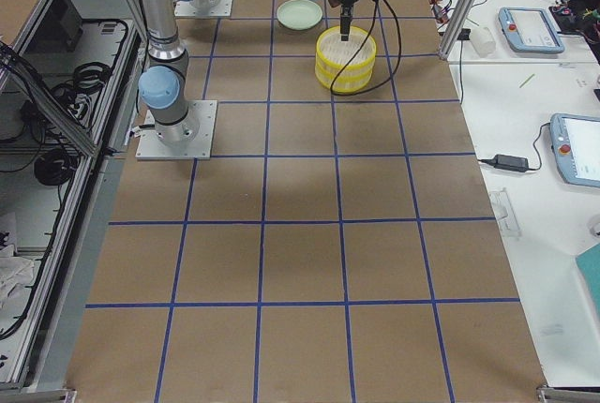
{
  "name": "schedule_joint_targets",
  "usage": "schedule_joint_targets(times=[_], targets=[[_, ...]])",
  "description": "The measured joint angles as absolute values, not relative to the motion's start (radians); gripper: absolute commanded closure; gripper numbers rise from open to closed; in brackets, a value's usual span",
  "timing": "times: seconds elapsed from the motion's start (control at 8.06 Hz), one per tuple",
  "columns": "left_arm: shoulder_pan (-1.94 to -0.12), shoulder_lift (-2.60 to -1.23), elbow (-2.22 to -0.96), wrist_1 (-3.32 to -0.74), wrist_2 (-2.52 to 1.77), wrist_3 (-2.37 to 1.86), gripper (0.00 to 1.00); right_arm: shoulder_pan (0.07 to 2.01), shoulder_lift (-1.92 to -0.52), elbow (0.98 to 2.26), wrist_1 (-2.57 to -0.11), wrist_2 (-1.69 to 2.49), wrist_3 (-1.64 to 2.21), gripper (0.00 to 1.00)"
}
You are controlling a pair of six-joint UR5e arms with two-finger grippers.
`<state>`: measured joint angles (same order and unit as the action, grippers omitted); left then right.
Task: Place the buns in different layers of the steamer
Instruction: 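Carry brown bun into top steamer tier while right gripper opens and rises, then release brown bun and raise left gripper away from the steamer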
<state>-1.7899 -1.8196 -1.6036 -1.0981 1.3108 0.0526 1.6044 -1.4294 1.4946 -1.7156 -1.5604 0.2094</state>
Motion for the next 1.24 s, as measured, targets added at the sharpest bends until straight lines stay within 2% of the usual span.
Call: schedule_joint_targets(times=[0.25,0.37,0.5,0.62,0.74,1.24], targets=[[-1.818,-1.87,-1.607,-0.963,1.203,-0.005,1.0,1.588,-1.464,1.409,-1.551,-1.538,0.208,0.0],[-1.831,-1.902,-1.607,-0.901,1.17,-0.026,0.84,1.586,-1.47,1.401,-1.524,-1.533,0.208,0.0],[-1.843,-1.934,-1.608,-0.854,1.152,-0.049,0.58,1.585,-1.474,1.401,-1.512,-1.531,0.207,0.0],[-1.85,-1.964,-1.606,-0.819,1.145,-0.063,0.24,1.585,-1.479,1.404,-1.506,-1.53,0.207,0.0],[-1.854,-1.989,-1.604,-0.794,1.141,-0.069,0.02,1.586,-1.488,1.418,-1.501,-1.529,0.207,0.0],[-1.858,-2.014,-1.599,-0.761,1.138,-0.128,0.0,1.585,-1.522,1.466,-1.5,-1.541,0.207,0.0]])
